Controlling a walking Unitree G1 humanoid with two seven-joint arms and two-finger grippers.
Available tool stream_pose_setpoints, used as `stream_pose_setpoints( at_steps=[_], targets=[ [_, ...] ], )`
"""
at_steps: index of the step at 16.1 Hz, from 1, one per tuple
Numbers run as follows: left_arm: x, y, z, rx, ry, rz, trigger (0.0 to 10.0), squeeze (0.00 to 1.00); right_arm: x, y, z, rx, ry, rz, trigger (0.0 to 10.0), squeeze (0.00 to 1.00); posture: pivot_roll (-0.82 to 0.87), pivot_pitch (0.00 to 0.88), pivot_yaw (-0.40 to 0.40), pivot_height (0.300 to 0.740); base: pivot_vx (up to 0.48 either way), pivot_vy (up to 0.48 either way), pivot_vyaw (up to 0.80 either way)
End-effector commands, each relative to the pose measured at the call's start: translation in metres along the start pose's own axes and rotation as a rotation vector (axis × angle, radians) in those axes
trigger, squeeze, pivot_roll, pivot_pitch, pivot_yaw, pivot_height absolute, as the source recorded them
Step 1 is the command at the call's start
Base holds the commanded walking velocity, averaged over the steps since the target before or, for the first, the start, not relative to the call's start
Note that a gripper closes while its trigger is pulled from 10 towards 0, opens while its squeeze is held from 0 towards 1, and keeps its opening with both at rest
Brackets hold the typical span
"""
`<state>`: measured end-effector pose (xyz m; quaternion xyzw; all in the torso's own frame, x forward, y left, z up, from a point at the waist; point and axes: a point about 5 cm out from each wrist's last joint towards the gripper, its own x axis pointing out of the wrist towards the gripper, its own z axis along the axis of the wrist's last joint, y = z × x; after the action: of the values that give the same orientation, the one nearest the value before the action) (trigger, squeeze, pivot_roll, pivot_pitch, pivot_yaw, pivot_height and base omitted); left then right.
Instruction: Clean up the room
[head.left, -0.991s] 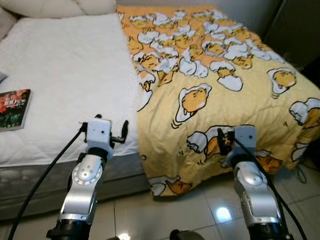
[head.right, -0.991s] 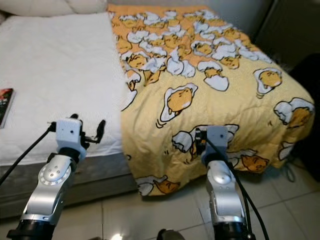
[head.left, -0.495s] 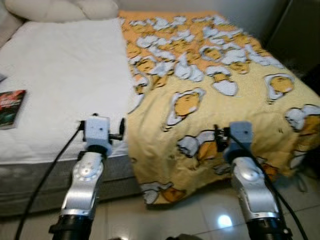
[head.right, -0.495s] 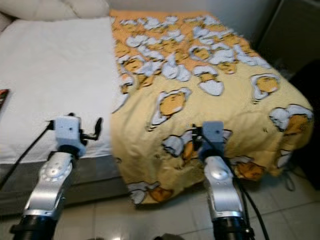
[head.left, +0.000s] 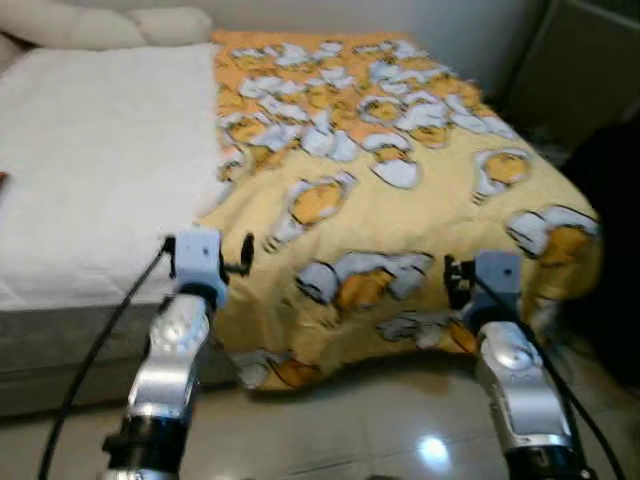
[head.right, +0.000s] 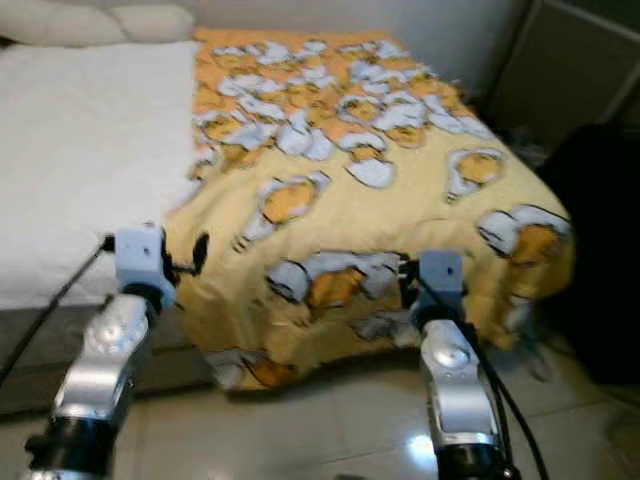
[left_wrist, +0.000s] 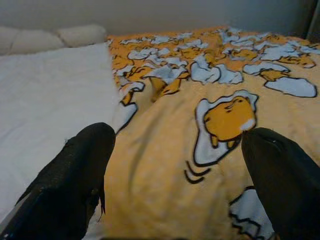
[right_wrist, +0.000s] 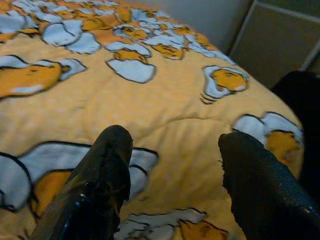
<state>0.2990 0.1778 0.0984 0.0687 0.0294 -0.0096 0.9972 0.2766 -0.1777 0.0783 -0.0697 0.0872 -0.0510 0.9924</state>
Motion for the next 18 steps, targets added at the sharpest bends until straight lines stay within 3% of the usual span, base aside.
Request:
stream_pose_setpoints(
  at_steps=[1,10,13,18],
  targets=[
    [0.0020,-0.0014,-0.0002,0.004,0.007,-0.004,10.0,0.17,0.0013,0.0042,0.0072,-0.019,-0.022,0.015,10.0,0.00,-0.07,0.000,-0.005,0.740,0.000,-0.480,0.00],
    [0.0035,-0.0032,0.0001,0.014,0.007,-0.016,10.0,0.17,0.0011,0.0085,0.0102,-0.021,-0.032,0.020,10.0,0.00,-0.07,0.000,-0.006,0.740,0.000,-0.480,0.00],
    [0.0038,-0.0035,0.0006,0.015,0.003,-0.020,10.0,0.16,0.0001,0.0040,0.0067,0.041,-0.010,-0.022,10.0,0.00,-0.07,0.000,-0.004,0.740,0.000,-0.480,0.00],
    [0.0054,-0.0057,0.0032,-0.016,-0.005,-0.033,10.0,0.11,0.0013,0.0005,0.0055,0.068,0.007,-0.045,10.0,0.00,-0.07,0.000,-0.001,0.740,0.000,0.000,-0.64]
  ],
)
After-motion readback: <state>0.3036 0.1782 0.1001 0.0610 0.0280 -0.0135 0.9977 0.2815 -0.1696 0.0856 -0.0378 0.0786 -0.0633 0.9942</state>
